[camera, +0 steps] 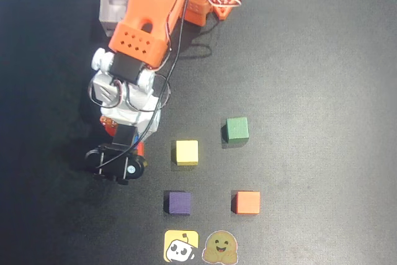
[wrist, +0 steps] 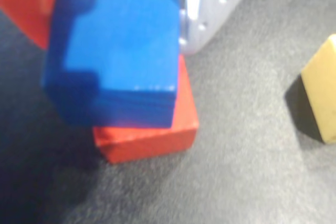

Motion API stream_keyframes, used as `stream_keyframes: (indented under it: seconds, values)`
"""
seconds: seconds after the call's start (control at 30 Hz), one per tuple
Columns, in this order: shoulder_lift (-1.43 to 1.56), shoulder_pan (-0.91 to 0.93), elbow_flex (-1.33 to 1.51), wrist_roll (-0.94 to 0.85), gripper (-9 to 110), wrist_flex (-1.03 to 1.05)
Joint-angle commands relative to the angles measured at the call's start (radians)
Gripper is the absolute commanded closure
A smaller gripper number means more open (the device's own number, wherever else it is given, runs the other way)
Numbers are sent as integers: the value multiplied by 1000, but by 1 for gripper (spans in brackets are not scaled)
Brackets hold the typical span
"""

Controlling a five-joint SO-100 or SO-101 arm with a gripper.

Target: Put the blue cube on top of the red cube.

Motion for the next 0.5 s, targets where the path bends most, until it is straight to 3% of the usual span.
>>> stream_keyframes:
  seconds: [0.0,0.47]
  values:
    - [31,-5,-5,12,95,-11]
    - [48,-11,3,51,95,-12]
